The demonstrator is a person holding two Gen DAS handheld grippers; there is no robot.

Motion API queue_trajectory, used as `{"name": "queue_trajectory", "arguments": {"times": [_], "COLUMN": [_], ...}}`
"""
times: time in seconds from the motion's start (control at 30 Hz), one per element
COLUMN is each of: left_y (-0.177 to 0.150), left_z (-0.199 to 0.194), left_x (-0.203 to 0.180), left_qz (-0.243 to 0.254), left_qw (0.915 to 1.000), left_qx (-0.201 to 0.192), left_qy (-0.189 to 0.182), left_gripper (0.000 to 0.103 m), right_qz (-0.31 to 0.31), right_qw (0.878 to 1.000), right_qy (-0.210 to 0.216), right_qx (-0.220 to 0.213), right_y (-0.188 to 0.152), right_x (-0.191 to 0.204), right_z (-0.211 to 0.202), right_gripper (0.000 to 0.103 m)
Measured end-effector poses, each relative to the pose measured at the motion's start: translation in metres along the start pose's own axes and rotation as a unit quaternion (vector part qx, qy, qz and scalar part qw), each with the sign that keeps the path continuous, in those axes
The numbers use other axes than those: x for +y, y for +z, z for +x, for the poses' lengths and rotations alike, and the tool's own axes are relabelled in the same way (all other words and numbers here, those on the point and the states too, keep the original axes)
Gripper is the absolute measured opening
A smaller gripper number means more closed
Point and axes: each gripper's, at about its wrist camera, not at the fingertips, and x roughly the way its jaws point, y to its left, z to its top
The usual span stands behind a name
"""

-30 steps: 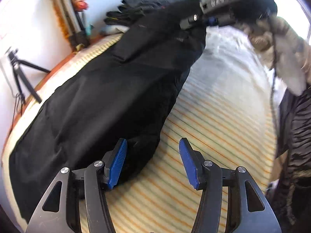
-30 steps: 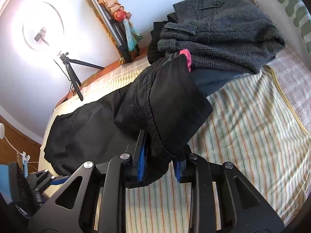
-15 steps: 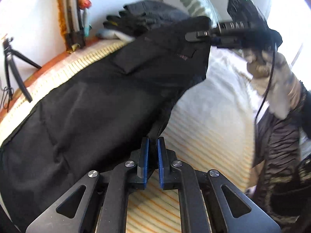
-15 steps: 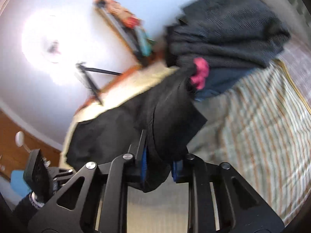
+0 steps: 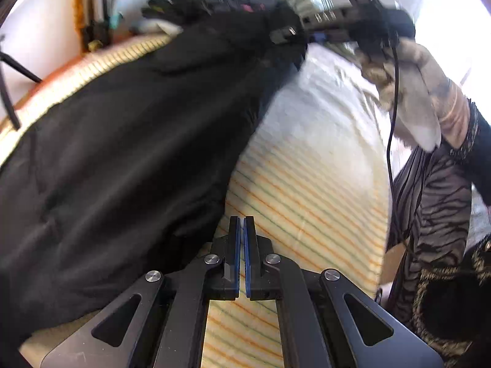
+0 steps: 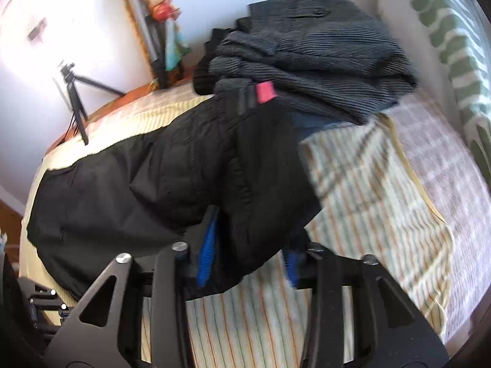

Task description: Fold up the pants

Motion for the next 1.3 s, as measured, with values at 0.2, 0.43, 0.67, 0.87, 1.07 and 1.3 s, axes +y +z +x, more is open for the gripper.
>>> {"name": "queue_trajectory", "arguments": {"times": [0.2, 0.43, 0.67, 0.87, 1.07, 1.3], "left_y": [-0.018, -0.067, -0.131, -0.185, -0.201, -0.194], "left_z": [-0.063, -0.126, -0.170, -0.185, -0.175, -0.161], "left_x": [0.029, 0.108, 0.198, 0.273, 0.301, 0.296], "left_qz": [-0.073, -0.190, -0.319, -0.431, -0.474, -0.458], "left_qw": [0.9948, 0.9685, 0.9188, 0.8688, 0.8522, 0.8605], "left_qx": [-0.066, -0.118, -0.139, -0.144, -0.138, -0.122], "left_qy": [0.029, 0.110, 0.187, 0.197, 0.175, 0.187], "left_gripper": [0.023, 0.032, 0.033, 0.033, 0.047, 0.045], "right_qz": [-0.004, -0.093, -0.211, -0.322, -0.400, -0.440], "right_qw": [0.998, 0.991, 0.965, 0.926, 0.888, 0.873], "right_qy": [0.001, 0.066, 0.146, 0.196, 0.215, 0.186], "right_qx": [-0.060, -0.077, -0.054, 0.005, 0.066, 0.103], "right_y": [-0.005, -0.010, -0.021, -0.060, -0.107, -0.136], "right_x": [-0.004, 0.060, 0.148, 0.220, 0.260, 0.278], "right_z": [-0.047, -0.068, -0.062, -0.036, -0.008, 0.023], "right_gripper": [0.049, 0.049, 0.049, 0.049, 0.049, 0.049]}}
